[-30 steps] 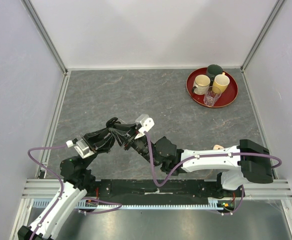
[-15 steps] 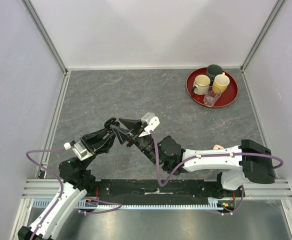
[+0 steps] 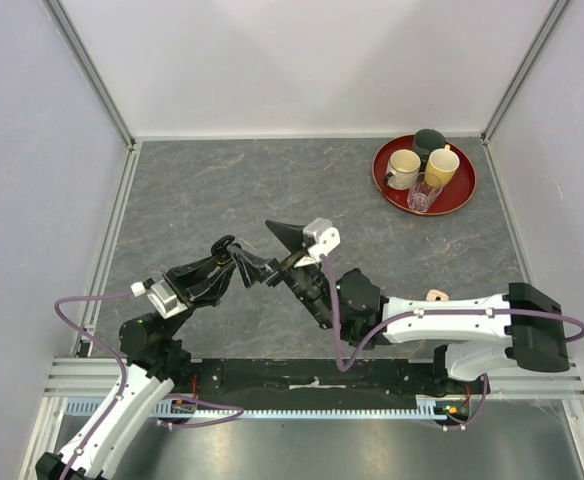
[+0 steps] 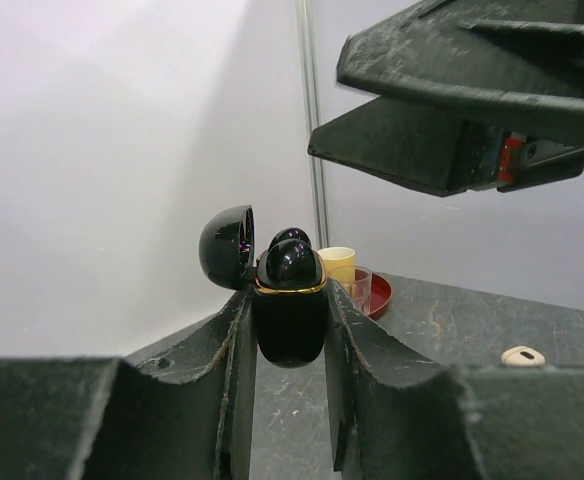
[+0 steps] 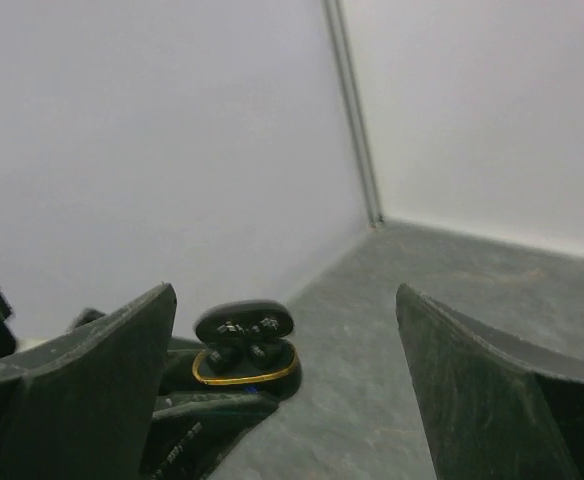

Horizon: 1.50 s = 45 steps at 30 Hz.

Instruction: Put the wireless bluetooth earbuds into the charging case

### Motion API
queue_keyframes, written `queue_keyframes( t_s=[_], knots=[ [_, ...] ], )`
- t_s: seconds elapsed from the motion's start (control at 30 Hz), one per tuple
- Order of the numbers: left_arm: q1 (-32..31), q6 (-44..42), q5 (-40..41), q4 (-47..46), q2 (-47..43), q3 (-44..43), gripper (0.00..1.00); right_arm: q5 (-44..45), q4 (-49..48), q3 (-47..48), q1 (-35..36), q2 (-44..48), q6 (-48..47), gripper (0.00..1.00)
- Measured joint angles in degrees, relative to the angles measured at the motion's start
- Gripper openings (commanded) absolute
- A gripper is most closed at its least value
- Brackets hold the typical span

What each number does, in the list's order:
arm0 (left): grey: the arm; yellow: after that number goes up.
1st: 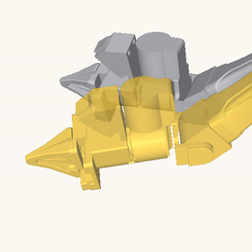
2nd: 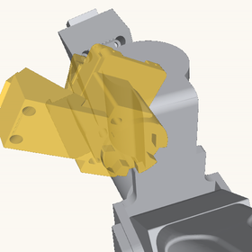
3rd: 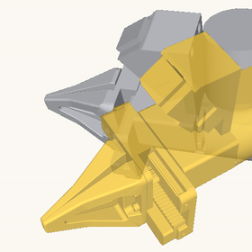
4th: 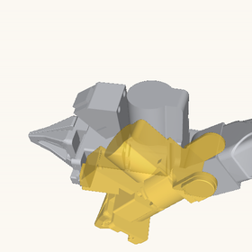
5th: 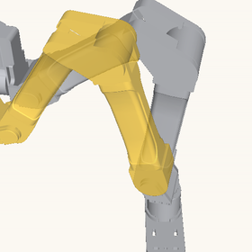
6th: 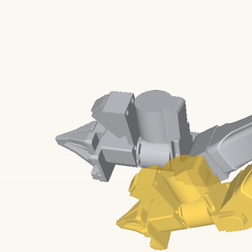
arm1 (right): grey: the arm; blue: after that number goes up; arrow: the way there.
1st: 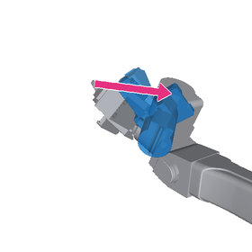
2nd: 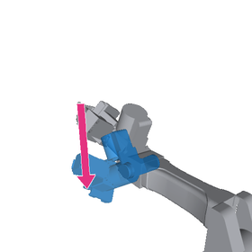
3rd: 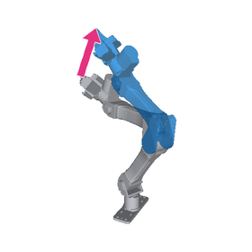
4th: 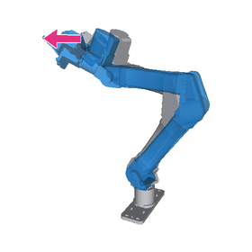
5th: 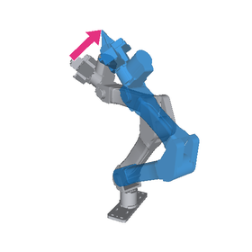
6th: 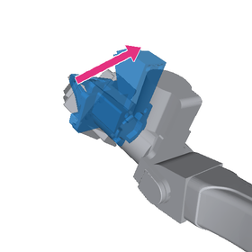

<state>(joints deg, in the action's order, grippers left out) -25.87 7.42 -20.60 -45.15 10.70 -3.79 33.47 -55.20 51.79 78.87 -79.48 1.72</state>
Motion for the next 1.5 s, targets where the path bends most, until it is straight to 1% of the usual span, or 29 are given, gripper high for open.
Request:
queue_keyframes(
  t_s=[0.03,0.13,0.23,0.37,0.43,0.6,0.77,0.97,1.2,1.33,1.5],
  knots=[
    [0.00,0.00,-0.02,0.37,0.04,-0.02,0.02,0.26,1.01,0.31,-0.13,0.17,0.04,0.98],
    [0.00,0.00,-0.92,1.68,0.85,-0.44,0.02,0.17,15.28,6.73,-3.21,0.57,3.52,0.98],
    [0.00,0.02,-3.19,2.19,3.34,-1.44,0.02,-5.16,26.34,11.50,-9.92,1.44,9.16,0.98],
    [0.00,0.04,-7.82,2.05,7.63,-2.73,0.02,-11.63,35.08,11.58,-18.23,4.11,15.28,0.98],
    [0.00,0.07,-10.67,1.68,10.27,-3.23,0.02,-13.88,39.67,12.24,-21.03,4.48,17.40,0.98],
    [-0.02,0.17,-17.42,0.79,17.09,-4.63,0.02,-18.38,49.22,13.49,-23.19,3.96,18.45,0.98],
    [-0.02,0.50,-22.23,-1.86,22.77,-6.38,0.02,-21.64,53.13,13.25,-24.39,3.93,20.00,0.98],
    [-0.02,0.98,-26.23,-5.01,28.55,-7.85,0.02,-25.16,54.47,12.00,-26.43,2.99,22.21,0.98],
    [-0.15,1.14,-28.15,-6.32,33.35,-8.70,0.02,-29.59,54.95,8.92,-26.67,1.86,23.63,0.98],
    [-0.26,1.44,-29.00,-6.23,36.09,-8.83,0.02,-30.14,54.16,6.60,-26.91,2.62,23.96,0.98],
    [-0.39,2.71,-27.78,-6.49,39.36,-9.68,0.02,-30.77,53.75,2.91,-27.10,4.63,24.02,0.98]
  ],
)
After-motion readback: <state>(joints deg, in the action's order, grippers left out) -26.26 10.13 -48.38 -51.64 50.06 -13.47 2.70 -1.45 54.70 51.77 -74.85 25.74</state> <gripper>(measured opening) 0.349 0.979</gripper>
